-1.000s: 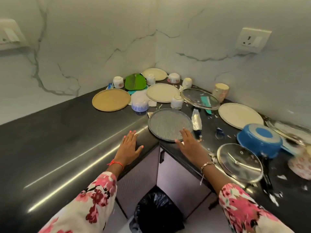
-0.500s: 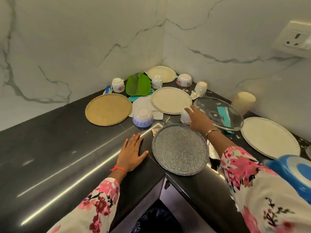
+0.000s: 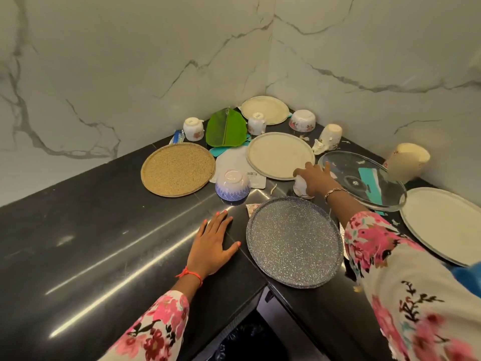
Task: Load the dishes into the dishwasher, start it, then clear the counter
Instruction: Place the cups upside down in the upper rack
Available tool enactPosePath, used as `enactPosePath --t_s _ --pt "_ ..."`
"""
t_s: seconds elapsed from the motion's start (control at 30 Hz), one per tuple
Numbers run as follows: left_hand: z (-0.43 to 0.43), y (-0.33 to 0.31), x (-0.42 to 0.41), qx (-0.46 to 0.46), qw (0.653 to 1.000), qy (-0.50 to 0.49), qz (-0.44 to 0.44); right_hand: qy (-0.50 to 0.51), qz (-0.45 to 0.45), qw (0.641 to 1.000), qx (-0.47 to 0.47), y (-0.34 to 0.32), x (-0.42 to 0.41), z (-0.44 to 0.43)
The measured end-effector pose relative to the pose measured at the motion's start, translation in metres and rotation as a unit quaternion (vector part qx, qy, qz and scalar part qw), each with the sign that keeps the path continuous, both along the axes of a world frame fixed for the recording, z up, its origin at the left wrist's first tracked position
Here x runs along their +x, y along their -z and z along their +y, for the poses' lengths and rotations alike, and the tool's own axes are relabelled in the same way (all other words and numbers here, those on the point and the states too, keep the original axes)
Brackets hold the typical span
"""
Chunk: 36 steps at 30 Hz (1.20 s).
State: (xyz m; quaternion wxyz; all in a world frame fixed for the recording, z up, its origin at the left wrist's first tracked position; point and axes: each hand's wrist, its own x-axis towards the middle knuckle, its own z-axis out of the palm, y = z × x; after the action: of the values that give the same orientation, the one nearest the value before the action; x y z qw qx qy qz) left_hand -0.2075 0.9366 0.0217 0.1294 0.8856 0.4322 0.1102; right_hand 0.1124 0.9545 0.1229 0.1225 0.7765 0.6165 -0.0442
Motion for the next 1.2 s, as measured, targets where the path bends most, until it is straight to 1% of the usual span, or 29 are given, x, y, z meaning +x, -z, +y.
enactPosePath --t_s 0.2,0.37,0.57,0.7,0.8,0.9,1.0,1.07,1.2 --pt "0.001 0.000 0.000 0.002 1.000 -0.005 0.006 0.020 0.109 0.993 0.049 -0.011 -0.010 -0.004" --pt "-0.007 -0.006 0.001 -0.009 1.000 -0.007 0.023 0.036 0.202 0.972 0.113 -0.027 -0.033 -0.034" --pt "-0.049 -0.013 -0.007 -0.053 0.998 -0.035 0.028 0.037 0.235 0.965 0.106 -0.035 -0.071 -0.095" --pt "-0.105 -0.015 -0.024 -0.055 0.997 -0.039 0.036 0.035 0.296 0.949 0.098 -0.028 -0.100 -0.147" --pt "-0.149 -0.015 -0.040 -0.048 0.997 -0.022 0.059 0.033 0.302 0.948 0.093 -0.025 -0.129 -0.192" --pt "-0.195 -0.011 -0.060 -0.029 0.998 -0.006 0.063 0.038 0.308 0.945 0.103 -0.025 -0.162 -0.244" --pt "-0.243 0.001 -0.088 -0.027 0.997 0.029 0.066 0.042 0.272 0.956 0.103 -0.017 -0.196 -0.307" --pt "-0.279 0.013 -0.112 -0.031 0.995 0.053 0.072 0.063 0.252 0.961 0.100 -0.005 -0.224 -0.356" --pt "-0.359 0.040 -0.158 -0.041 0.991 0.102 0.080 0.125 0.248 0.957 0.083 0.033 -0.281 -0.456"
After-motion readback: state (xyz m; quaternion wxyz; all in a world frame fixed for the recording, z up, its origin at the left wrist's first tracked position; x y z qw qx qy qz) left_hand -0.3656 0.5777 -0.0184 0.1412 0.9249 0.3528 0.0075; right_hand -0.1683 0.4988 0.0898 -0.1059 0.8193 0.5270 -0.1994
